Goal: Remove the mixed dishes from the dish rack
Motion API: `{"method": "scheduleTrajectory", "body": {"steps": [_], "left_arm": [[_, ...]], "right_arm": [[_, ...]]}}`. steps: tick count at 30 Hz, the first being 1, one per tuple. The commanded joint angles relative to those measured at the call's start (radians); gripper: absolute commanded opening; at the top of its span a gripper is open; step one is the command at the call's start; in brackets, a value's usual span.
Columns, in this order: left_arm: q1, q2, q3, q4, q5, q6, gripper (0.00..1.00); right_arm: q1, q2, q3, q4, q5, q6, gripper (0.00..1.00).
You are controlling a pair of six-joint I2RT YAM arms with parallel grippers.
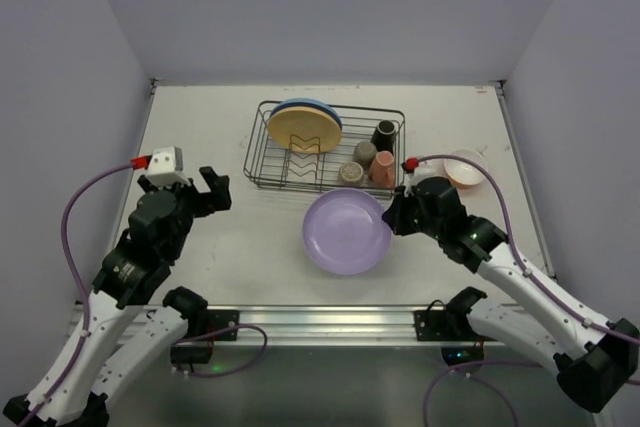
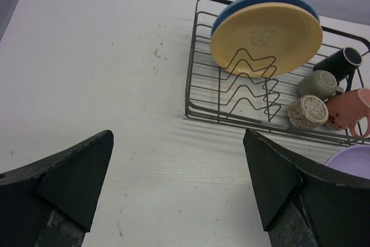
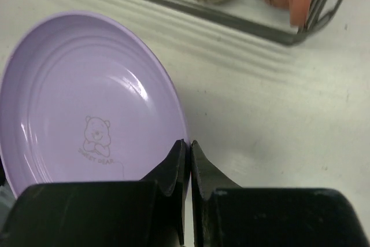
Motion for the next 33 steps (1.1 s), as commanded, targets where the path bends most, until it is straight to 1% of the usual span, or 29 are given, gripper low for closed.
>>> {"method": "scheduleTrajectory", "body": {"steps": [1, 2, 6, 10, 13, 17, 18, 21, 22, 23, 26, 28, 30, 31, 32, 33], "left_arm": [[-0.002, -0.025, -0.002, 0.031, -0.007, 0.004, 1.00], [-0.002, -0.034, -0.002, 0.032, -0.004, 0.003, 1.00], [-0.001, -0.037, -0.003, 0.035, -0.001, 0.004, 1.00], [-0.002, -0.029, -0.002, 0.032, -0.004, 0.004, 1.00], [-0.002, -0.020, 0.000, 0.032, -0.003, 0.004, 1.00], [-0.001, 0.035, 0.014, 0.023, 0.023, 0.001, 1.00], [-0.002, 0.046, 0.018, 0.020, 0.026, 0.000, 1.00], [-0.002, 0.074, 0.026, 0.015, 0.039, -0.005, 1.00], [-0.002, 0.077, 0.027, 0.017, 0.045, -0.005, 1.00], [-0.002, 0.086, 0.030, 0.017, 0.049, -0.007, 1.00], [-0.001, 0.124, 0.053, 0.020, 0.088, -0.023, 1.00], [-0.002, 0.173, 0.082, 0.031, 0.138, -0.030, 1.00], [-0.002, 0.228, 0.121, 0.028, 0.181, -0.016, 1.00], [-0.002, 0.263, 0.148, 0.020, 0.222, -0.008, 1.00], [-0.002, 0.341, 0.217, 0.012, 0.250, 0.004, 1.00], [-0.002, 0.386, 0.263, -0.017, 0.276, 0.032, 1.00]], "right_arm": [[-0.025, -0.003, -0.061, -0.044, -0.033, 0.231, 0.00], [-0.028, 0.005, -0.087, -0.042, -0.056, 0.259, 0.00], [-0.039, 0.063, -0.118, -0.043, -0.041, 0.363, 0.00], [-0.049, 0.135, -0.161, -0.013, 0.048, 0.449, 0.00], [-0.057, 0.164, -0.193, 0.020, 0.068, 0.480, 0.00], [-0.063, 0.199, -0.233, 0.039, 0.110, 0.499, 0.00], [-0.063, 0.206, -0.236, 0.040, 0.114, 0.499, 0.02], [-0.063, 0.198, -0.244, 0.042, 0.122, 0.502, 0.18], [-0.065, 0.189, -0.245, 0.039, 0.120, 0.502, 0.27], [-0.063, 0.178, -0.245, 0.036, 0.123, 0.500, 0.44], [-0.063, 0.120, -0.232, -0.002, 0.145, 0.488, 0.59], [-0.063, 0.066, -0.224, -0.039, 0.163, 0.479, 0.64], [-0.065, 0.025, -0.204, -0.096, 0.182, 0.468, 0.66], [-0.065, -0.022, -0.193, -0.125, 0.221, 0.460, 0.67], [-0.063, -0.049, -0.158, -0.165, 0.246, 0.460, 0.68], [-0.063, -0.076, -0.138, -0.227, 0.277, 0.454, 0.72]]}}
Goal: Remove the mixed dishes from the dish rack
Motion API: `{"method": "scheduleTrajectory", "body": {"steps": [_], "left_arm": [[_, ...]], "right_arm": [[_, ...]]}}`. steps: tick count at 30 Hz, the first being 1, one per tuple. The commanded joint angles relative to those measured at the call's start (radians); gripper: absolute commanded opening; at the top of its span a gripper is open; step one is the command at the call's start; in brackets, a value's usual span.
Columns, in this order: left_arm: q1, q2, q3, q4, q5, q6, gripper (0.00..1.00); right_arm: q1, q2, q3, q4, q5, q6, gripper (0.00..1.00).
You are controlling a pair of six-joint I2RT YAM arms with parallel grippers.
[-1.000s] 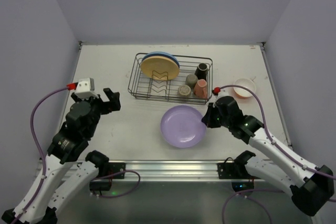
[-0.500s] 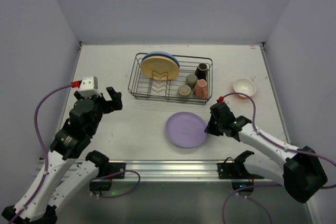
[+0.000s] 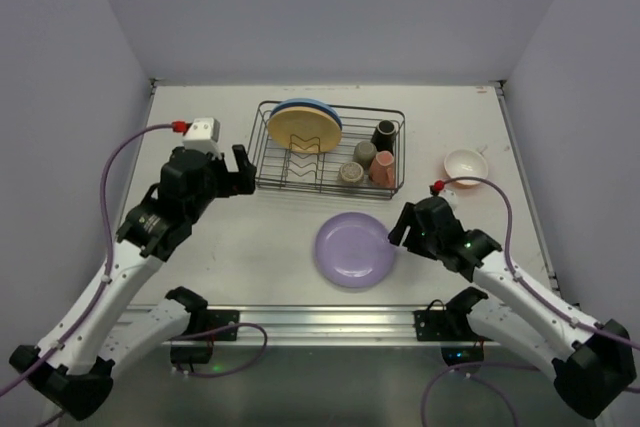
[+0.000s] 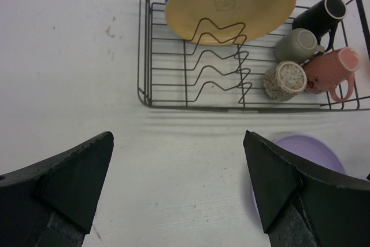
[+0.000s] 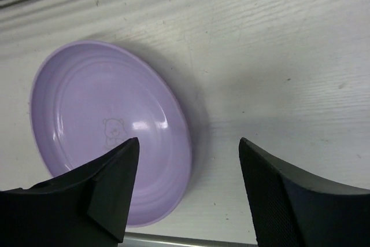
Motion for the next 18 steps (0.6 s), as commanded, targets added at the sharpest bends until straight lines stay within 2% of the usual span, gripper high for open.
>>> {"method": "scheduleTrajectory", "body": {"steps": [1, 3, 5, 6, 7, 9, 11, 12, 16, 18], "left_arm": [[-0.004, 0.213, 0.194, -0.034, 0.137, 0.044, 1.00], [-0.004, 0.309, 0.362, -0.094, 0.125, 0.061, 1.00], [-0.004, 0.433, 0.451, -0.099, 0.121, 0.087, 1.00], [-0.004, 0.465, 0.520, -0.073, 0.129, 0.145, 1.00], [-0.006, 0.523, 0.544, -0.047, 0.160, 0.189, 1.00], [-0.006, 0.573, 0.593, 0.034, 0.183, 0.342, 1.00], [-0.007, 0.645, 0.602, 0.166, 0.086, 0.456, 1.00], [-0.007, 0.665, 0.599, 0.205, 0.097, 0.589, 1.00], [-0.006, 0.760, 0.628, 0.248, 0.389, 0.873, 0.94], [-0.007, 0.751, 0.579, 0.370, 0.427, 0.973, 0.94]], "right_arm": [[-0.004, -0.130, 0.122, -0.156, 0.157, -0.034, 0.73], [-0.004, -0.199, 0.160, -0.201, 0.168, -0.065, 0.74], [-0.003, -0.298, 0.198, -0.190, 0.127, -0.138, 0.74], [-0.004, -0.328, 0.209, -0.177, 0.107, -0.163, 0.74], [-0.004, -0.353, 0.224, -0.172, 0.089, -0.206, 0.83], [-0.003, -0.411, 0.230, -0.170, 0.044, -0.235, 0.83], [-0.003, -0.435, 0.221, -0.161, 0.026, -0.272, 0.83], [-0.004, -0.449, 0.215, -0.150, 0.012, -0.281, 0.84], [-0.004, -0.452, 0.222, -0.150, -0.022, -0.298, 0.84], [-0.004, -0.459, 0.244, -0.184, -0.046, -0.303, 0.84]]}}
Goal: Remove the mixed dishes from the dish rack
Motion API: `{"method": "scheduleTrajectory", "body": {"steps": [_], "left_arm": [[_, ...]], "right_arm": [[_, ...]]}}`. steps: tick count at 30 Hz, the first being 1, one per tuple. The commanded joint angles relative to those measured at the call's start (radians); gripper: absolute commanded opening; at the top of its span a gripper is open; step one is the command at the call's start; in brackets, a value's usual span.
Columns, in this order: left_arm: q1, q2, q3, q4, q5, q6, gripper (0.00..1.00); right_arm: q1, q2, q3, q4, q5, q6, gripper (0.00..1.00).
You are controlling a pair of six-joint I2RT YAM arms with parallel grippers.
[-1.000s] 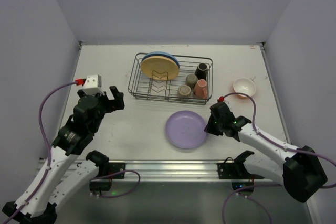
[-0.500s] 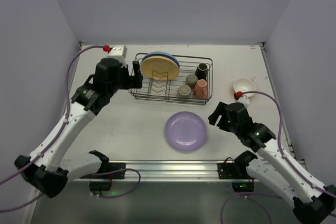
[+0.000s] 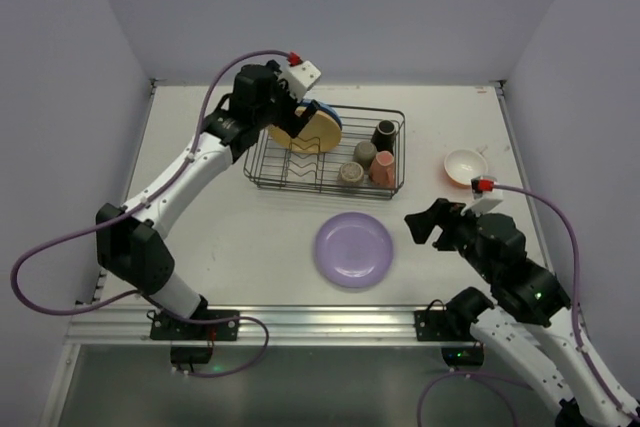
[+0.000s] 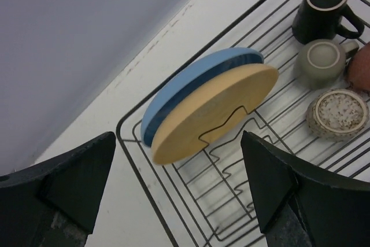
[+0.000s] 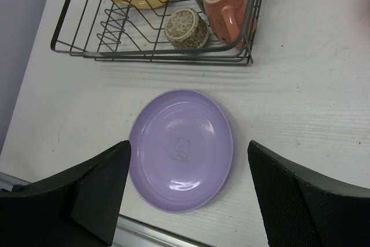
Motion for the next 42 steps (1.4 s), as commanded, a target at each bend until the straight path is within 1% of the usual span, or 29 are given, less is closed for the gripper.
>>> {"method": "scheduleTrajectory", "body": {"steps": [1, 2, 4, 5, 8, 10, 11, 12, 14, 16, 18, 26, 30, 34, 35, 37, 38, 40, 41, 42], "left_arm": [[-0.007, -0.026, -0.061, 0.223, 0.211, 0.331, 0.94], [-0.007, -0.025, -0.078, 0.256, 0.229, 0.388, 0.93], [-0.007, 0.007, -0.077, 0.246, 0.248, 0.422, 0.88], [-0.007, 0.021, -0.061, 0.228, 0.243, 0.455, 0.80], [-0.004, 0.033, -0.093, 0.287, 0.242, 0.483, 0.69], [-0.004, 0.087, -0.054, 0.243, 0.252, 0.502, 0.63], [-0.004, 0.110, 0.003, 0.188, 0.262, 0.499, 0.57], [-0.004, 0.131, 0.026, 0.163, 0.271, 0.499, 0.55], [-0.005, 0.182, 0.049, 0.113, 0.282, 0.502, 0.53], [-0.005, 0.207, 0.058, 0.082, 0.283, 0.511, 0.53], [-0.007, 0.214, 0.048, 0.059, 0.280, 0.520, 0.51], [-0.005, 0.201, -0.047, 0.161, 0.184, 0.568, 0.48], [-0.005, 0.213, -0.060, 0.188, 0.135, 0.589, 0.46], [-0.005, 0.225, -0.063, 0.218, 0.101, 0.612, 0.42], [-0.005, 0.228, -0.054, 0.218, 0.098, 0.614, 0.39], [-0.005, 0.237, -0.047, 0.223, 0.095, 0.615, 0.37], [-0.008, 0.242, -0.043, 0.221, 0.096, 0.615, 0.35], [-0.013, 0.245, -0.031, 0.223, 0.088, 0.617, 0.34], [-0.014, 0.248, -0.026, 0.221, 0.085, 0.621, 0.31], [-0.017, 0.248, -0.026, 0.223, 0.081, 0.624, 0.30]], "right_arm": [[-0.004, -0.021, 0.050, -0.042, -0.046, -0.047, 0.84], [-0.003, -0.035, 0.055, -0.046, -0.046, -0.048, 0.84], [-0.004, -0.080, 0.069, -0.053, -0.034, -0.048, 0.84], [-0.004, -0.097, 0.075, -0.062, -0.030, -0.048, 0.84], [-0.004, -0.147, 0.084, -0.077, -0.019, -0.053, 0.84], [-0.004, -0.169, 0.080, -0.074, -0.020, -0.054, 0.86], [-0.004, -0.182, 0.076, -0.070, -0.028, -0.058, 0.86], [-0.004, -0.187, 0.075, -0.068, -0.028, -0.058, 0.86], [-0.004, -0.186, 0.075, -0.063, -0.034, -0.064, 0.86], [-0.003, -0.181, 0.076, -0.060, -0.039, -0.073, 0.87], [-0.004, -0.178, 0.072, -0.051, -0.046, -0.080, 0.87], [-0.003, -0.181, 0.053, -0.033, -0.088, -0.096, 0.87], [-0.004, -0.193, 0.046, -0.022, -0.097, -0.104, 0.88], [-0.004, -0.196, 0.046, -0.022, -0.109, -0.107, 0.88], [-0.003, -0.198, 0.044, -0.020, -0.112, -0.108, 0.88], [-0.003, -0.198, 0.046, -0.019, -0.117, -0.110, 0.88], [-0.003, -0.198, 0.044, -0.017, -0.121, -0.111, 0.88], [-0.003, -0.198, 0.044, -0.017, -0.123, -0.113, 0.88], [-0.003, -0.196, 0.044, -0.016, -0.125, -0.111, 0.88], [-0.004, -0.196, 0.043, -0.014, -0.128, -0.113, 0.88]]}}
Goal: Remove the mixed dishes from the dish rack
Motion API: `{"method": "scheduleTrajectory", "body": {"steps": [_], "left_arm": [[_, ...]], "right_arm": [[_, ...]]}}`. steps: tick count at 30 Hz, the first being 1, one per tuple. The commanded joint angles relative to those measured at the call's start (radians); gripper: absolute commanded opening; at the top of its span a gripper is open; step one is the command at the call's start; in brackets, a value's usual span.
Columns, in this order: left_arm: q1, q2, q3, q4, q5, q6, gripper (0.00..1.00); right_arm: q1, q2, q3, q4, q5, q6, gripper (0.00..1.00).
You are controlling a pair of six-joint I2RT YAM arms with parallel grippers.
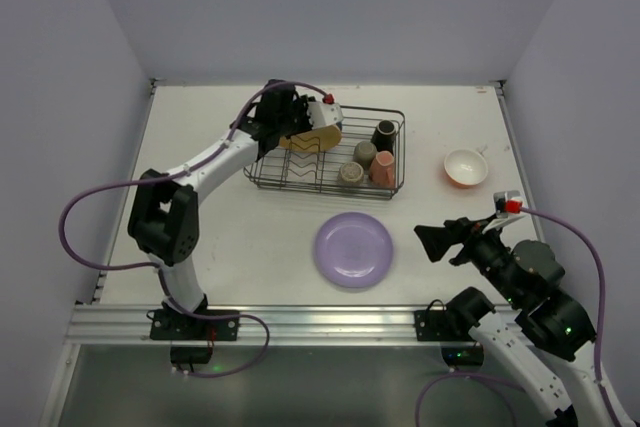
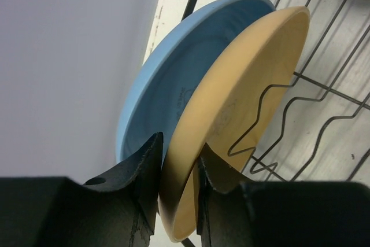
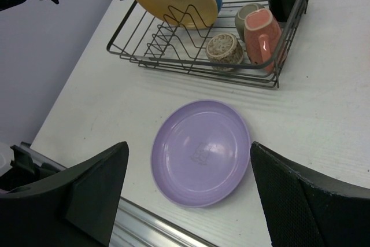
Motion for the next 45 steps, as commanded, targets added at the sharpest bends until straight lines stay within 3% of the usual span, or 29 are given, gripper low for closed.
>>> {"method": "scheduleTrajectory", "body": {"steps": [1, 6, 11, 13, 45], "left_arm": [[-0.014, 0.010, 0.039, 0.040, -0.025, 0.032, 0.27], [-0.024, 0.001, 0.031, 0.031, -0.029, 0.071, 0.11], [-0.037, 0.003, 0.034, 0.031, -0.051, 0.077, 0.07], [-0.040, -0.001, 0.036, 0.028, -0.052, 0.086, 0.00], [-0.081, -0.132, 0.083, -0.099, -0.138, 0.134, 0.00]], "right_arm": [[-0.004, -0.007, -0.005, 0.034, -0.019, -0.021, 0.88], [-0.004, -0.018, -0.008, 0.037, -0.027, -0.024, 0.88], [-0.004, -0.022, -0.008, 0.039, -0.033, -0.026, 0.89], [-0.003, -0.025, -0.008, 0.037, -0.034, -0.026, 0.89], [-0.004, -0.102, -0.012, 0.053, -0.027, -0.040, 0.89]]}}
